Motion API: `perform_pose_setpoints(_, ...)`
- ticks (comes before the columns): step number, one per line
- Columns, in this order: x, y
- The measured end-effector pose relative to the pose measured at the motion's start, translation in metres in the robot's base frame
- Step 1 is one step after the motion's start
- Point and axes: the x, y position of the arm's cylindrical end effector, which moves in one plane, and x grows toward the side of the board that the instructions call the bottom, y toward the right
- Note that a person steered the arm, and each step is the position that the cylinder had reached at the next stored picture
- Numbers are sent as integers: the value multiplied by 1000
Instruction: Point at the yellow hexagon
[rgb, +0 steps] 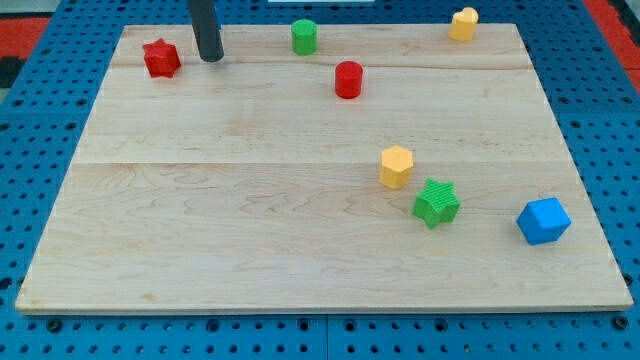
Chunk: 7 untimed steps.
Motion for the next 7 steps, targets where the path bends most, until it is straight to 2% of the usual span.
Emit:
perform_pose_setpoints(1, 0, 0)
perform_pose_setpoints(2, 18, 6)
perform_pose_setpoints(3, 65, 44)
perform_pose_setpoints(5, 110, 191)
perform_pose_setpoints(6, 128, 243)
perform_pose_setpoints(7, 164, 246)
